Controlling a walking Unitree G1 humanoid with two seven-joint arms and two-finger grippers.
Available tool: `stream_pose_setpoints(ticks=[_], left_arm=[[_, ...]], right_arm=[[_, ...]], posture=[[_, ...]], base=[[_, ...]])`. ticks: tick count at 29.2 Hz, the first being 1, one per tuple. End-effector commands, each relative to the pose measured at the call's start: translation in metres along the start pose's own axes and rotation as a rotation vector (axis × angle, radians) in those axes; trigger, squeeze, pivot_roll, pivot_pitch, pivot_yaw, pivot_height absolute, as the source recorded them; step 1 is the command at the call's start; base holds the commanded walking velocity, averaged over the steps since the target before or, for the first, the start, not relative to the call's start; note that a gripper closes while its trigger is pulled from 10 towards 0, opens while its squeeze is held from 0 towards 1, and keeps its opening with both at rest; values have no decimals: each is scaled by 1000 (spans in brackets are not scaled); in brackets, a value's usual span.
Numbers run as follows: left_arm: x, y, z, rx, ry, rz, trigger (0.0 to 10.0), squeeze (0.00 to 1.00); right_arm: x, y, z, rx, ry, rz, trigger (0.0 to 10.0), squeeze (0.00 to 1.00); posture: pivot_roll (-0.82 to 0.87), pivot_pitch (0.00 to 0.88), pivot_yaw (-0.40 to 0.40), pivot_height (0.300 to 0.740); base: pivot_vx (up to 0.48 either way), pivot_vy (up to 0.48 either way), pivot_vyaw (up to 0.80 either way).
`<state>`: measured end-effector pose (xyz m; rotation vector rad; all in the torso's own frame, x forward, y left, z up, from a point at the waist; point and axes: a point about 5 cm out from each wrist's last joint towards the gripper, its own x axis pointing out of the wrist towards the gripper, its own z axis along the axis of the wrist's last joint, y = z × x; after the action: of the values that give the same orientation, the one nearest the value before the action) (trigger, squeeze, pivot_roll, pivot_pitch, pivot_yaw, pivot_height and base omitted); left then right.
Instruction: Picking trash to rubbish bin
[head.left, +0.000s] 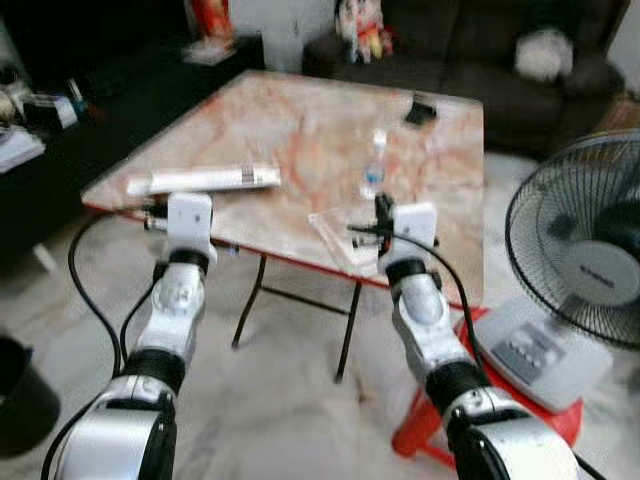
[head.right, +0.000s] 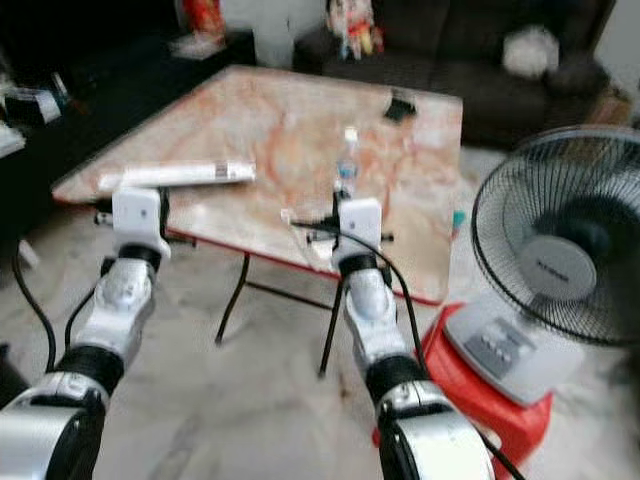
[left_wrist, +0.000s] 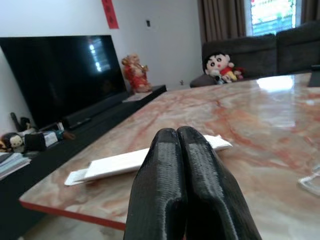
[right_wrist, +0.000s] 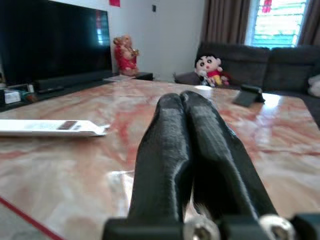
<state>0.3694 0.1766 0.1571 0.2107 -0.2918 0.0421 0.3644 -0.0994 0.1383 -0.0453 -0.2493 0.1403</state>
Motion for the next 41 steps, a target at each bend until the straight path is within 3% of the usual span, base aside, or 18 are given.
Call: stream_pose_setpoints(ticks=[1,21,24,31,37,41], left_arm=[[3,-6,3,-2,0,-10,10000,0],[3,-7,4,0,-7,-28,10000,0],[2,-11,6,-16,-24,-74,10000,0],[-3,-29,-3,-74,56,-260,10000,0],[-9,-32,-5,-73,71,-350,10000,0],[-13,-35,-12,-68,140,-426,10000,0]], right_arm=[[3,-5,4,6,-8,-19,10000,0],[2,3,3,33,-8,12,10000,0],[1,3,3,36,-7,12,10000,0],[1,4,2,36,-6,19,10000,0],[0,6,1,38,-5,20,10000,0],[-1,8,0,42,-3,23,10000,0]], posture=[[57,20,-18,740],[60,31,-22,740],[61,29,-22,740],[54,13,-13,740],[54,3,-4,740],[58,0,3,740]], base=[[480,0,0],[480,0,-93],[0,0,0],[0,0,0],[0,0,0],[0,0,0]])
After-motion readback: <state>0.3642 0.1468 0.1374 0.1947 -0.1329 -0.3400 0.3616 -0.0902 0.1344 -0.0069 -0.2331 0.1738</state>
